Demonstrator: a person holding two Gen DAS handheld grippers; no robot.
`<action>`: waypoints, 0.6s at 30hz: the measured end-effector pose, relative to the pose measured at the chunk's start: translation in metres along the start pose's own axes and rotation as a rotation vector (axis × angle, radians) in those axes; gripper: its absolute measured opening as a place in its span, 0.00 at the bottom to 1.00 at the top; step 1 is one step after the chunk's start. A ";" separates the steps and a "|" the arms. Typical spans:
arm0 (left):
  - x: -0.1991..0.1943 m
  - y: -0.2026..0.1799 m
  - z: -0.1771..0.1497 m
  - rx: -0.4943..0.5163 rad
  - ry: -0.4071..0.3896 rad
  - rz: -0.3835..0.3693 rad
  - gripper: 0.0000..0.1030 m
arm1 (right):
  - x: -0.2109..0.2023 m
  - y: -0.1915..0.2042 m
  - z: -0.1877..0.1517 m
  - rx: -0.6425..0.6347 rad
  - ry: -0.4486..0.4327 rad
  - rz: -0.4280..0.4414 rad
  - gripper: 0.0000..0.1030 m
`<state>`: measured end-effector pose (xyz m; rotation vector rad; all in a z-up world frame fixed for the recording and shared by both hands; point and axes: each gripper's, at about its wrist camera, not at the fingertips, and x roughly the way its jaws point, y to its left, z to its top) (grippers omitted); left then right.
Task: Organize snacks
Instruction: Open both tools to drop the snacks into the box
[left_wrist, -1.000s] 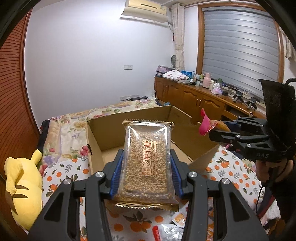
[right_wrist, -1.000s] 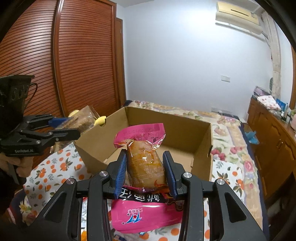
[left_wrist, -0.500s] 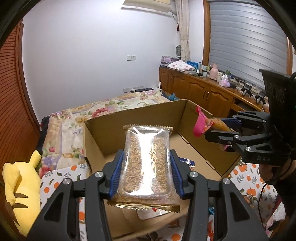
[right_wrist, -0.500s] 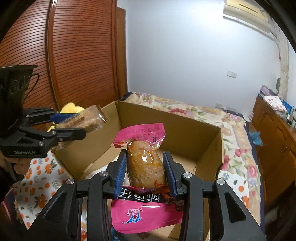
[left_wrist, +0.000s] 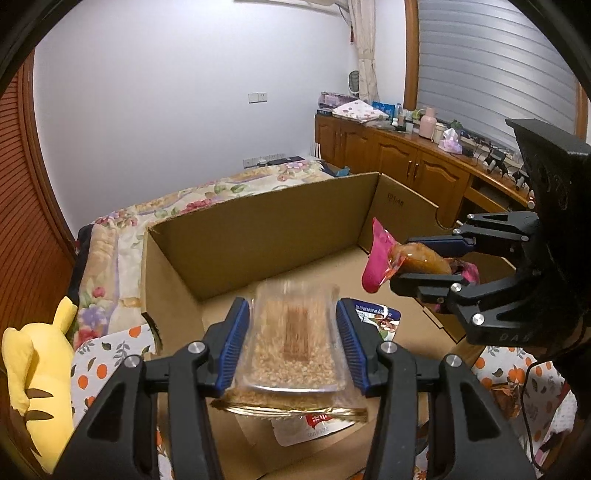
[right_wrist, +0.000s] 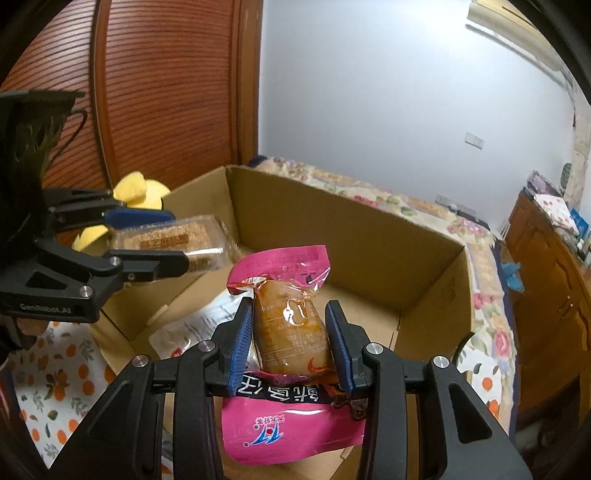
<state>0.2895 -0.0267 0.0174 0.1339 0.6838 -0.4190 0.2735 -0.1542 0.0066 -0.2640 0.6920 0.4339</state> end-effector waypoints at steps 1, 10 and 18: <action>0.000 0.002 -0.001 -0.002 0.001 0.001 0.47 | 0.002 0.000 -0.001 0.002 0.008 0.000 0.38; -0.007 0.006 -0.001 -0.027 -0.015 -0.001 0.53 | 0.007 -0.002 -0.003 0.018 0.024 0.019 0.39; -0.022 0.009 -0.006 -0.050 -0.042 0.006 0.62 | -0.011 0.000 -0.002 0.036 -0.016 0.026 0.44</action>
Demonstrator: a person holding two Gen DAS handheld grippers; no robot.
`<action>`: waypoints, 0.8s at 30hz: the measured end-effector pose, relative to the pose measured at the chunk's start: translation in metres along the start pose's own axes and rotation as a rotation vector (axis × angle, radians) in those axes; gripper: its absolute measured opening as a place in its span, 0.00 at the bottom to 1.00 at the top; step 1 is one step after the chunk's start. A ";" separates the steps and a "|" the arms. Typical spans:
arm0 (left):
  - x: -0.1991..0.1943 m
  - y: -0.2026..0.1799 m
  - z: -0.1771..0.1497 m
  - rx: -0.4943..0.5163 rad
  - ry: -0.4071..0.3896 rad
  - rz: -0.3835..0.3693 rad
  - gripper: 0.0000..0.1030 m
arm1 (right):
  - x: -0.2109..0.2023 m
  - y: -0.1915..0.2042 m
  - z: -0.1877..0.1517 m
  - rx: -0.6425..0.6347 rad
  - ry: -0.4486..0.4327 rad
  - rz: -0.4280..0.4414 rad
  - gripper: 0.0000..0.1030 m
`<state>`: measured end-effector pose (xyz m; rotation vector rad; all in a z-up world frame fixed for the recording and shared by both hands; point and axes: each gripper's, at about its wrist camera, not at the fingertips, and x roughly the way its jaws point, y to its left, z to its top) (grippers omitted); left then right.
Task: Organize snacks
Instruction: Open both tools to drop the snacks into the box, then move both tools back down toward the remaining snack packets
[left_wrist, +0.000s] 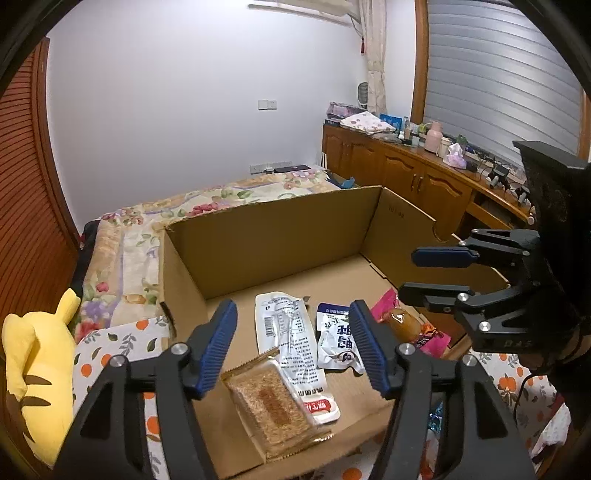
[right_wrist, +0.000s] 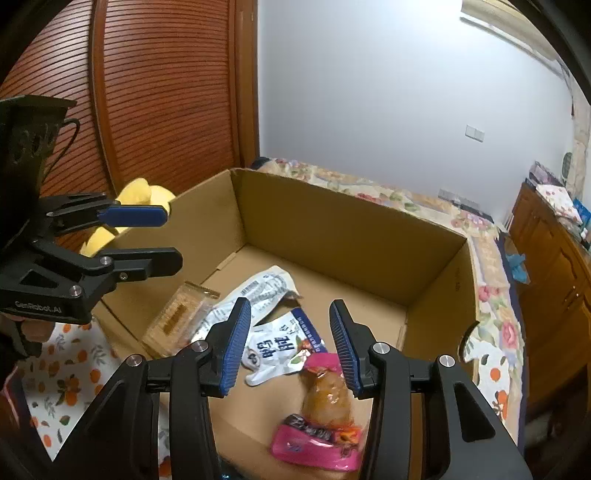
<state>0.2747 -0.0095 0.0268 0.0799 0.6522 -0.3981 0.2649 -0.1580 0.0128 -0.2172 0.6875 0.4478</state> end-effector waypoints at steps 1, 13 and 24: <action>-0.002 0.000 -0.001 -0.002 -0.002 0.000 0.63 | -0.004 0.002 -0.002 -0.001 -0.005 0.001 0.44; -0.051 -0.017 -0.014 0.000 -0.073 -0.002 0.77 | -0.061 0.023 -0.012 0.005 -0.075 0.000 0.46; -0.082 -0.046 -0.038 0.029 -0.076 -0.021 0.82 | -0.104 0.038 -0.035 0.022 -0.107 -0.018 0.55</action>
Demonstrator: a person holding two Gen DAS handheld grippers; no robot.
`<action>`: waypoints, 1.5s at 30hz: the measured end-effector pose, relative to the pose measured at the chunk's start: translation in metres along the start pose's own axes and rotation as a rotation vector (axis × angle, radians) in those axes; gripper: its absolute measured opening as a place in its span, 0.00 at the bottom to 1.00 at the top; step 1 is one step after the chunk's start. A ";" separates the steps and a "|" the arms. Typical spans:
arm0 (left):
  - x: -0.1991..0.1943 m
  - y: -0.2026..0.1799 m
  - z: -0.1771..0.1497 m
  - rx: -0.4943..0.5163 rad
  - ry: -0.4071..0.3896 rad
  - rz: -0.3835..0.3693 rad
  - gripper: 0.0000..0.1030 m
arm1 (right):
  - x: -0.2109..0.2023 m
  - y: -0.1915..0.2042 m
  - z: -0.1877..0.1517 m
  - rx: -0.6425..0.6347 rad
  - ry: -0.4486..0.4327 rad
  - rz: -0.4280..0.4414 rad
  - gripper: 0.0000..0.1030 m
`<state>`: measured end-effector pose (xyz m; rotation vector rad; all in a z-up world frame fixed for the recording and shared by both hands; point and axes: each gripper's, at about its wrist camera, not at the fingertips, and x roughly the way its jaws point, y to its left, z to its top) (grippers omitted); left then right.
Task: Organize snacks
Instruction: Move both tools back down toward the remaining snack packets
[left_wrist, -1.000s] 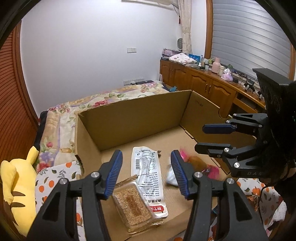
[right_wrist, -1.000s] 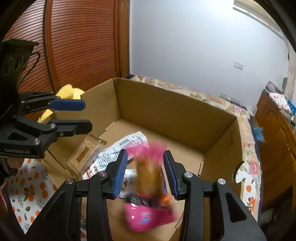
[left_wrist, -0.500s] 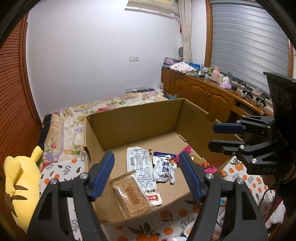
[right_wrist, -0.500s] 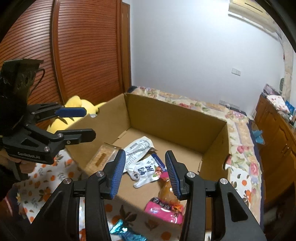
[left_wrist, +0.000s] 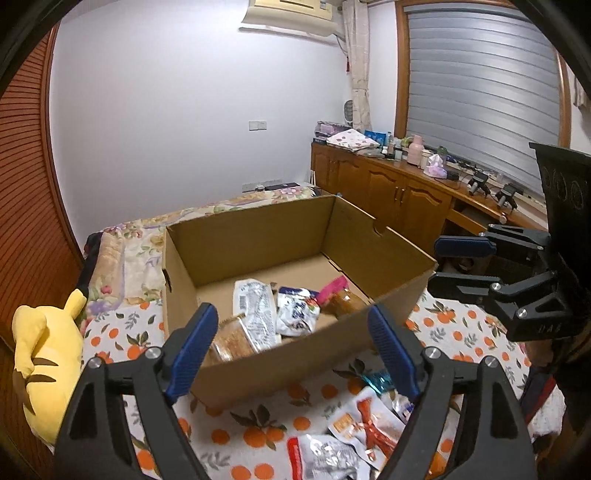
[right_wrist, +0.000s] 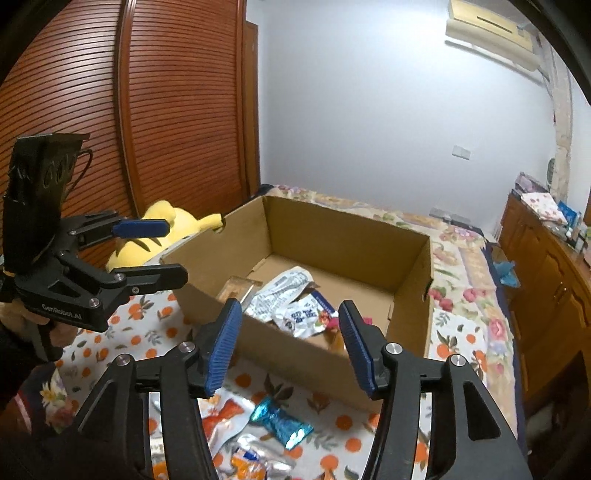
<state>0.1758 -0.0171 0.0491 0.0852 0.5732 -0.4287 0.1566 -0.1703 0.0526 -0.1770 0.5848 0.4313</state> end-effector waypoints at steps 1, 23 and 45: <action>-0.002 -0.001 -0.002 0.002 0.001 -0.001 0.82 | -0.003 0.000 -0.003 0.007 0.000 0.001 0.55; 0.001 -0.025 -0.083 -0.024 0.124 -0.042 0.82 | -0.011 0.015 -0.088 0.077 0.118 0.035 0.56; 0.049 -0.017 -0.137 -0.091 0.282 -0.020 0.81 | 0.031 0.016 -0.147 0.160 0.244 0.027 0.56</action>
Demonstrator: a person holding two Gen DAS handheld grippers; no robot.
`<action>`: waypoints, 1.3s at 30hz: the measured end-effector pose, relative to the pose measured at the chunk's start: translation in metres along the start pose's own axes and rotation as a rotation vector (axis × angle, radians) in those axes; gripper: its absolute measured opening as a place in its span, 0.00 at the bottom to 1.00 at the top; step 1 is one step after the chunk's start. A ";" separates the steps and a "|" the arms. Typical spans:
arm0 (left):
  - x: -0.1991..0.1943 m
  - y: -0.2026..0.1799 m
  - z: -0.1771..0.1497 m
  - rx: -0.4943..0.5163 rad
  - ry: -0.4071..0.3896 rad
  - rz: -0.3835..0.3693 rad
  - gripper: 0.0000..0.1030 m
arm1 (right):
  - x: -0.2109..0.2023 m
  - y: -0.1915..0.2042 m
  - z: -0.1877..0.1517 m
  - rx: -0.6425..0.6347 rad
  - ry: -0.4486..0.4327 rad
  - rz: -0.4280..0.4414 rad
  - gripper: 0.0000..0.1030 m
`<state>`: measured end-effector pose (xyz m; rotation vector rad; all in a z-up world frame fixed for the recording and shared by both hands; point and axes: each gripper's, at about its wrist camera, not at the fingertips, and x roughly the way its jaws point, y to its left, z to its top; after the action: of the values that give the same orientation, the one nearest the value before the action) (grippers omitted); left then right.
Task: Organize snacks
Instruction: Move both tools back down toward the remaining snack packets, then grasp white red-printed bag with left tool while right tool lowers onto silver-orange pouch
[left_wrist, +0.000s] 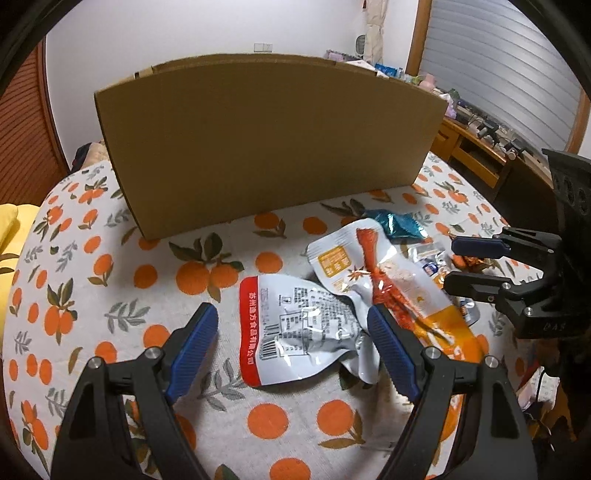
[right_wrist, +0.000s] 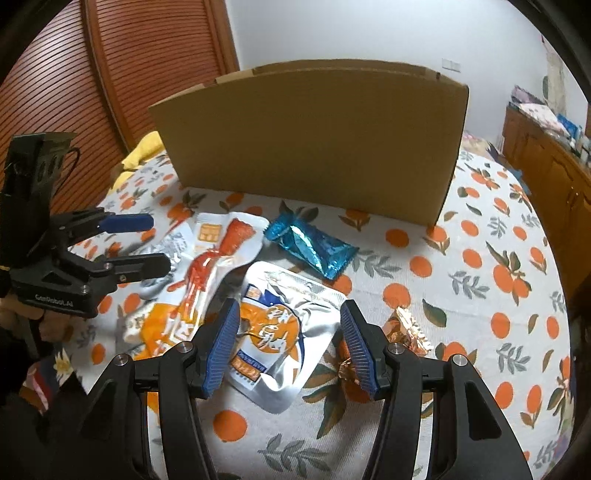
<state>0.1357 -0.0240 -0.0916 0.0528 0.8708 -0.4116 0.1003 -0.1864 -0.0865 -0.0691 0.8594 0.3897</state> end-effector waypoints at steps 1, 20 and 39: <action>0.001 0.001 0.000 -0.001 0.005 0.002 0.81 | 0.001 0.000 -0.001 0.003 0.002 -0.001 0.56; 0.005 0.007 -0.002 0.036 0.007 0.030 0.75 | 0.019 0.014 0.000 -0.064 0.048 -0.104 0.66; -0.002 0.002 -0.008 0.079 -0.005 -0.011 0.57 | 0.019 0.015 0.000 -0.069 0.046 -0.109 0.66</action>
<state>0.1300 -0.0200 -0.0955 0.1196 0.8503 -0.4559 0.1058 -0.1670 -0.0995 -0.1885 0.8832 0.3167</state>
